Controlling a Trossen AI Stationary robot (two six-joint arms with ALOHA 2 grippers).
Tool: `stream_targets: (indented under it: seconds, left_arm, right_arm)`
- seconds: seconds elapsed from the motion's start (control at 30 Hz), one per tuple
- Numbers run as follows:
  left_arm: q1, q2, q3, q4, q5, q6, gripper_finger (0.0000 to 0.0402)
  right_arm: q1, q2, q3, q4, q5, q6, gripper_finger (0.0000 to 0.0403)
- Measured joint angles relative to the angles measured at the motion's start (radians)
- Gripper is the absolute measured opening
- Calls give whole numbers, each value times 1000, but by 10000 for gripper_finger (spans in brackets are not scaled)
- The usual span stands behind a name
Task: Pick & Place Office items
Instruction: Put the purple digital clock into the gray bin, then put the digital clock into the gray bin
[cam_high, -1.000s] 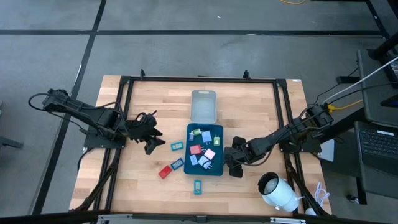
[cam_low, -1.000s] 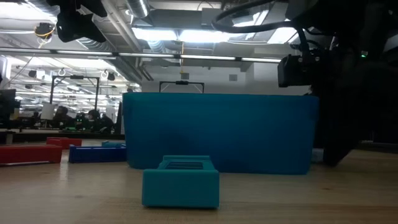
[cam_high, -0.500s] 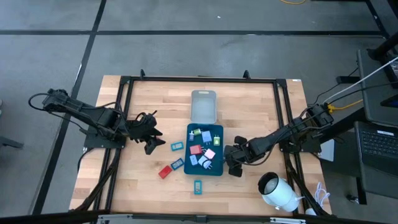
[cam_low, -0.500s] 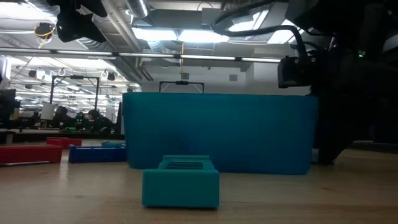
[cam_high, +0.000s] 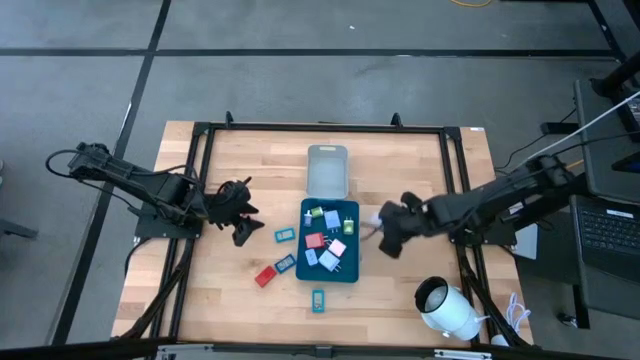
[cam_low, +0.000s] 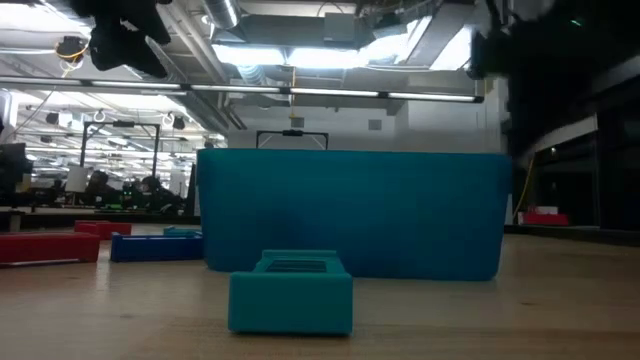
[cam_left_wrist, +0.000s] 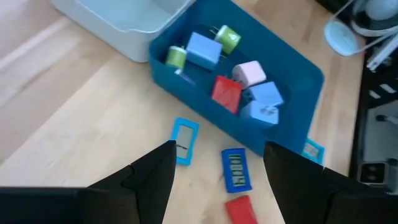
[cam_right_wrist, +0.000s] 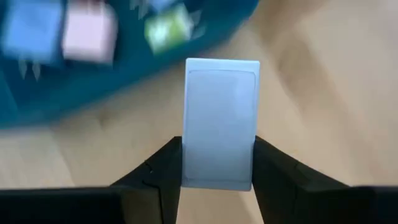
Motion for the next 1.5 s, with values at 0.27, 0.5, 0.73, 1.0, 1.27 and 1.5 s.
stream_targets:
  seconds: [0.27, 0.5, 0.73, 1.0, 1.27, 1.5]
  left_arm:
    - [0, 0, 0, -7, -37, -9, 237]
    - [0, 0, 0, 5, -42, -17, 237]
    - [0, 0, 0, 4, -42, -36, 237]
    - [0, 0, 0, 3, -42, -40, 237]
    - [0, 0, 0, -8, -37, -26, 237]
    - [0, 0, 0, -19, -24, -13, 237]
  right_arm:
    - [-276, 44, 192, 93, -19, -328, 155]
    - [-510, 272, 352, 160, -196, -536, 158]
    - [-618, 480, 547, 158, -311, -638, 160]
    - [-655, 591, 609, 89, -408, -684, 161]
    - [-661, 584, 611, 98, -406, -696, 178]
    - [-660, 566, 611, 135, -399, -653, 257]
